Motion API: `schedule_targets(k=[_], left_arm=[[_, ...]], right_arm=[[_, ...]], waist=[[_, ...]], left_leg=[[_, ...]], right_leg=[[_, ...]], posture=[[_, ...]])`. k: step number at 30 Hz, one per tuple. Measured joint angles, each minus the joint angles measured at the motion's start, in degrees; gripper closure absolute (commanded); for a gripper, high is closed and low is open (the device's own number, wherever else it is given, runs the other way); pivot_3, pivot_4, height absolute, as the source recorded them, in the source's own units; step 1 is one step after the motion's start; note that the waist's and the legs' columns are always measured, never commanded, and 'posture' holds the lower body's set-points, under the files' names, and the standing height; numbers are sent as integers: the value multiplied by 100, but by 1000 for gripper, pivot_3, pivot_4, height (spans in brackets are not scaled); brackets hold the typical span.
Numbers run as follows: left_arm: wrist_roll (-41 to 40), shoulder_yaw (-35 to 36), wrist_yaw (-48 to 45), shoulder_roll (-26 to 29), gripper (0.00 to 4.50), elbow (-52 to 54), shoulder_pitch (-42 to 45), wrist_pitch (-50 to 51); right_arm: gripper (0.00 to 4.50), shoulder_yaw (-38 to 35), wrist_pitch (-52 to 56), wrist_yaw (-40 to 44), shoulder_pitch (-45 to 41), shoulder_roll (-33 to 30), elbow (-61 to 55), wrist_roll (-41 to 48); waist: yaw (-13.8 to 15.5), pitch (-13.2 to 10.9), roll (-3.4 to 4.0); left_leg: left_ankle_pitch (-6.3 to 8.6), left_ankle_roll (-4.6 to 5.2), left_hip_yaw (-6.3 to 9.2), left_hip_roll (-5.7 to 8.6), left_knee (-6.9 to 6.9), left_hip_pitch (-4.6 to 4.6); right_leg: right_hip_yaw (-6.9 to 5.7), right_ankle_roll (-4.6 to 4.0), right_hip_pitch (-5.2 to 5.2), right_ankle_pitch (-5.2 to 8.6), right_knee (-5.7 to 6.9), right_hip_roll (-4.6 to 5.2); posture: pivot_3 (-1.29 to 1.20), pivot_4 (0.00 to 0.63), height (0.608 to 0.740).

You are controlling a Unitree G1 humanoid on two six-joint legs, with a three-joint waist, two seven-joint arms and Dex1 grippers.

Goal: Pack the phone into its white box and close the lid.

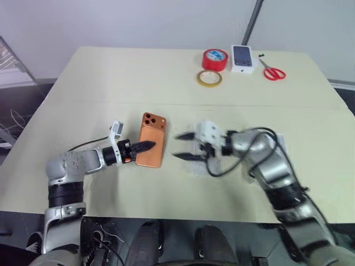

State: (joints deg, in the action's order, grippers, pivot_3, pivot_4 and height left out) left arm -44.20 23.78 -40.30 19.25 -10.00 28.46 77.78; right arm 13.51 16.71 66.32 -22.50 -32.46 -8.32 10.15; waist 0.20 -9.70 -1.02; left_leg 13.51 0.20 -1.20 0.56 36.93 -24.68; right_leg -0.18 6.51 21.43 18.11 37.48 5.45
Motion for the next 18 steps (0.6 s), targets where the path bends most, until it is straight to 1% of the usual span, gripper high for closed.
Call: schedule_targets(k=[1,3,5,7,9,17,18], left_arm=[[-121,186,179,-142,4500,-10,91,188],[-318,314,349,-270,4500,19,180,368],[-422,431,513,-356,4500,48,187,524],[-491,519,715,-437,4500,46,188,640],[-520,519,794,-464,4500,48,188,657],[-521,355,804,-359,4500,128,188,421],[-522,339,804,-360,4500,129,189,406]], right_arm=[[2171,-22,-138,75,238,-204,-218,15],[2171,-33,-383,169,508,-512,-456,-8],[2171,-42,-551,179,714,-695,-545,-43],[2171,-54,-660,151,905,-777,-546,-51],[2171,-55,-748,84,908,-800,-545,-94],[2171,-62,-993,-170,911,-868,-410,-279],[2403,-61,-1000,-180,926,-868,-383,-283]], waist=[[-3,-1,2],[-30,-1,2],[-77,-1,0],[-93,-2,0],[-88,-2,-1],[-65,-3,-2],[-64,-3,-2]], left_leg=[[-2,2,0,-1,-2,-2],[-2,1,-1,-5,-4,-2],[-3,0,0,-6,-4,0],[-5,-1,0,-6,-3,2],[-6,-3,0,-6,-2,2],[-7,-6,0,-5,4,2],[-7,-6,0,-5,4,2]], right_leg=[[1,1,4,0,0,-2],[0,1,4,0,-1,-8],[-1,1,1,0,0,-9],[0,1,0,0,1,-10],[-1,1,-1,0,1,-11],[-2,1,-6,0,-3,-8],[-2,1,-6,0,-3,-8]], posture=[[0,150,728],[0,150,728],[0,150,728],[0,150,728],[0,150,728],[0,150,728],[0,150,728]])
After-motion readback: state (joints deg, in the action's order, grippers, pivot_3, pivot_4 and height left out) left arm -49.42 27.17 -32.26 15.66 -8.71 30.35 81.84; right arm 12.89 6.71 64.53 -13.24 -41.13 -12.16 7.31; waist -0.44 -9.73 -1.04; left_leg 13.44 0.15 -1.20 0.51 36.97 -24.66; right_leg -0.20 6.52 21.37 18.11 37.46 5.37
